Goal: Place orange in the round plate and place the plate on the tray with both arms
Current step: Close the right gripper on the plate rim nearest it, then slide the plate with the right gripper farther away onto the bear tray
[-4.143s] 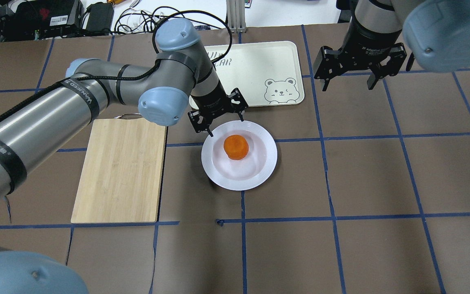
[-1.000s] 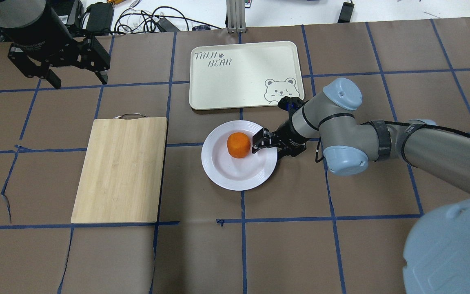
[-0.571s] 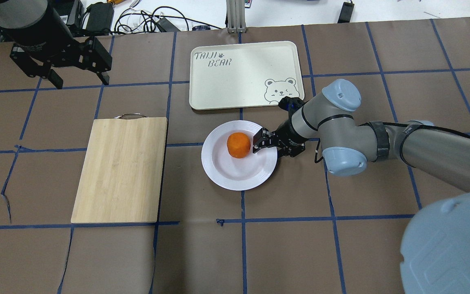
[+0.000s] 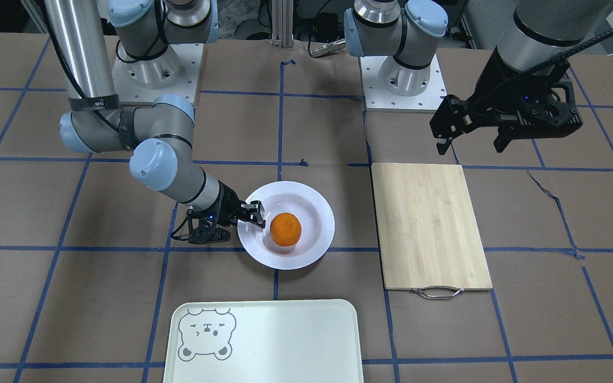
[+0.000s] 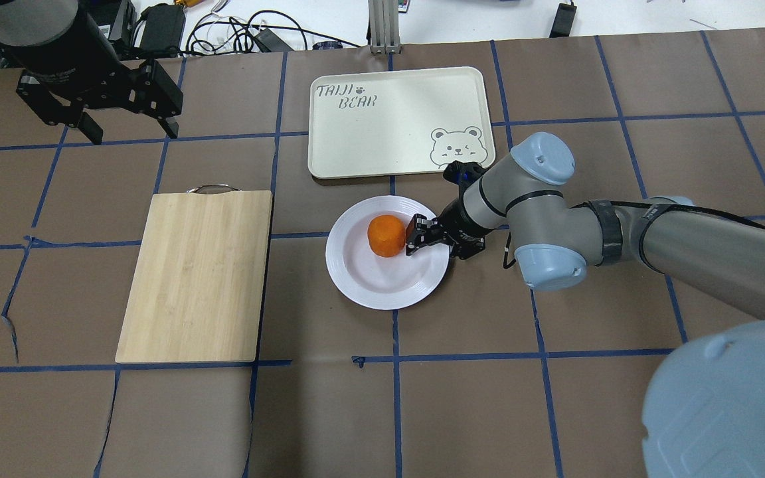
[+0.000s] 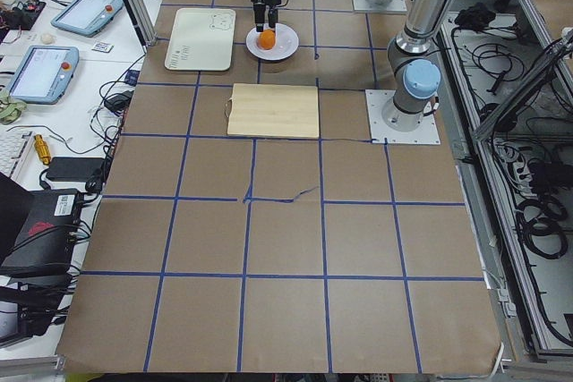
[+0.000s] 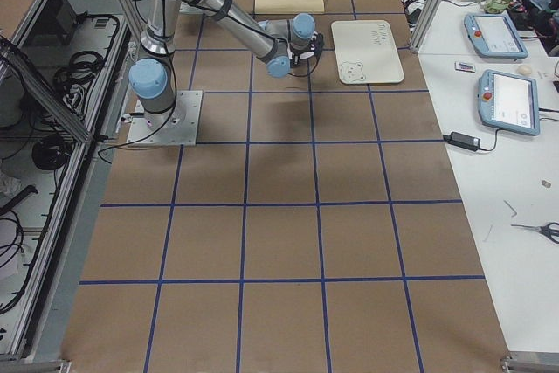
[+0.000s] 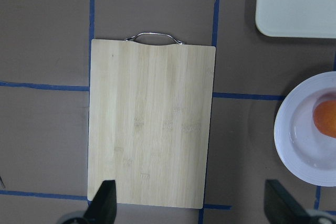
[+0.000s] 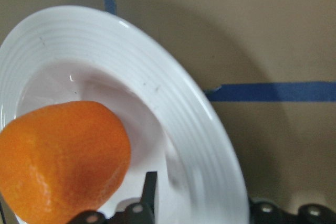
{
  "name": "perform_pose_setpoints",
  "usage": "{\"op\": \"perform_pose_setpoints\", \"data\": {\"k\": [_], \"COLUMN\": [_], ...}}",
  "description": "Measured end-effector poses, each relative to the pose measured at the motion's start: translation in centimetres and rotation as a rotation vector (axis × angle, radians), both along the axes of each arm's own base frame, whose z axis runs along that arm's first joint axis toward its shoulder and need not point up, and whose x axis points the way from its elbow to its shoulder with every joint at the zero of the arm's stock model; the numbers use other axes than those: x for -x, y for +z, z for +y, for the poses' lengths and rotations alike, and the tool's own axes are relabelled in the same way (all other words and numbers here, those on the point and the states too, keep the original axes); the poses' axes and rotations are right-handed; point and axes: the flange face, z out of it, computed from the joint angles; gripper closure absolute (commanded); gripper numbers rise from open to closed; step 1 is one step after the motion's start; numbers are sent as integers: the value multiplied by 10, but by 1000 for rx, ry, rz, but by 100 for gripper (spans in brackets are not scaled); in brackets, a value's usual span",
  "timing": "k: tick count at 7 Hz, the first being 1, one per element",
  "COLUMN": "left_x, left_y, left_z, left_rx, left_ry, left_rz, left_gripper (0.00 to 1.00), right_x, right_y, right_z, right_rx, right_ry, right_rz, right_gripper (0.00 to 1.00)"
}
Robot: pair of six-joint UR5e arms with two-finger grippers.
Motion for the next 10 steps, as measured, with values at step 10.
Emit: {"op": "perform_pose_setpoints", "data": {"k": [10], "left_x": [-1], "left_y": [0], "left_z": [0], "left_rx": [3], "left_ry": [4], "left_rz": [-4], "left_gripper": [0], "right_x": [11], "right_y": [87], "right_z": [-184], "right_rx": [124], "right_ry": [-145], "right_rz": [-23], "right_gripper": [100]}}
